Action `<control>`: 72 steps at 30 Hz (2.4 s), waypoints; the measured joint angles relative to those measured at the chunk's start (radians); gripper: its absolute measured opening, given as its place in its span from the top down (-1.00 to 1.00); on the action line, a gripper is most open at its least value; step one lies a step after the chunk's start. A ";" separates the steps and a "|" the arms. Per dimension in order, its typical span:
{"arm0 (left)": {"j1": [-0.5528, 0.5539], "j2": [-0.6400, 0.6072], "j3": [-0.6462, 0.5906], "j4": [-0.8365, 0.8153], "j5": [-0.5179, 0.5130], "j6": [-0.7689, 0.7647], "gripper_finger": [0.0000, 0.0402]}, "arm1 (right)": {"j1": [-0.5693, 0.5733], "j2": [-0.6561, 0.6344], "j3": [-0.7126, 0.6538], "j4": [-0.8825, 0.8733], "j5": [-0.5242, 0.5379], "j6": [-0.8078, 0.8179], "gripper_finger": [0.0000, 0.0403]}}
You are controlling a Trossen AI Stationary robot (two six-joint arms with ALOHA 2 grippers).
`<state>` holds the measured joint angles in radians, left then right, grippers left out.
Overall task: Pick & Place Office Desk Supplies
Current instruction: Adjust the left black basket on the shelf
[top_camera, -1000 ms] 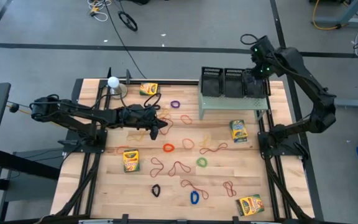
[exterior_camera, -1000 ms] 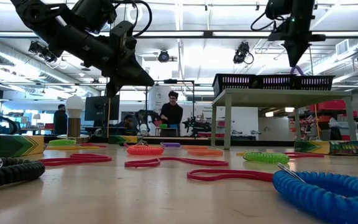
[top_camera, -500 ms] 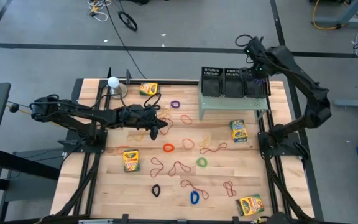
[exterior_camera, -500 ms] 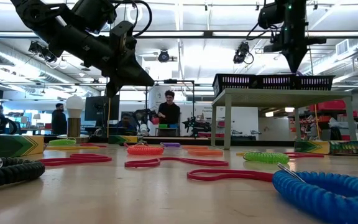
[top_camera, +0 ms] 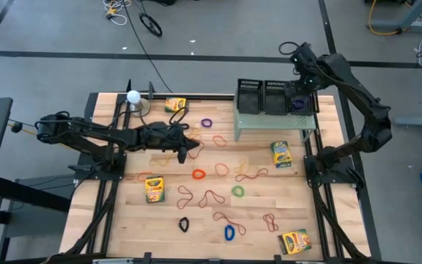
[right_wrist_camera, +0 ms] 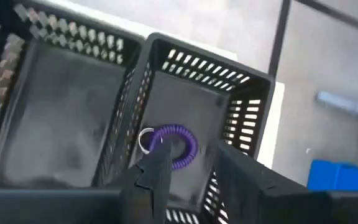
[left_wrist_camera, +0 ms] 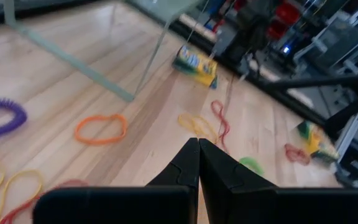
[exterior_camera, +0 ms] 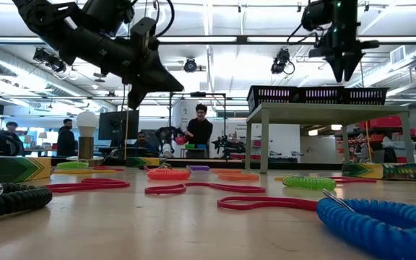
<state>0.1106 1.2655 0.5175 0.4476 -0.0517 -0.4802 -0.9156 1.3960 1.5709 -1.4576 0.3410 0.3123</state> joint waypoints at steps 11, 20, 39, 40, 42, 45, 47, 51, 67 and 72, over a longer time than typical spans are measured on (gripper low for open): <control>0.000 0.000 0.001 0.228 -0.028 0.000 0.95 | 0.261 -0.238 -0.041 0.242 -0.115 -0.089 0.96; 0.000 0.004 0.000 0.341 -0.105 -0.006 0.95 | 0.494 -0.331 -0.244 0.556 -0.155 -0.066 0.86; 0.083 0.016 0.063 0.371 -0.104 -0.086 0.96 | 0.831 -0.330 -0.518 1.038 -0.201 0.068 0.87; 0.081 0.014 0.063 0.356 -0.105 -0.071 0.97 | 0.847 -0.329 -0.518 1.032 -0.167 0.077 0.89; 0.076 0.001 0.064 0.308 -0.092 -0.007 0.98 | 0.884 -0.330 -0.518 1.020 -0.099 0.079 0.94; 0.059 -0.027 0.065 0.187 -0.081 0.077 0.98 | 0.945 -0.330 -0.518 0.986 -0.043 0.065 0.98; 0.048 -0.040 0.064 0.096 -0.083 0.094 0.98 | 0.978 -0.321 -0.518 0.939 0.003 0.111 0.96; 0.027 -0.044 0.065 0.036 -0.086 0.089 0.97 | 0.987 -0.242 -0.519 0.942 0.042 0.205 0.92; 0.020 -0.045 0.065 0.033 -0.162 0.058 0.96 | 0.582 0.272 0.026 0.665 0.014 0.234 0.96; 0.014 -0.045 0.065 0.033 -0.159 0.053 0.96 | 0.542 0.317 0.066 0.546 -0.004 0.235 0.96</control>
<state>0.1242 1.2209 0.5823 0.4802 -0.2107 -0.4271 -0.3736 1.7131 1.6371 -0.9114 0.3370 0.5474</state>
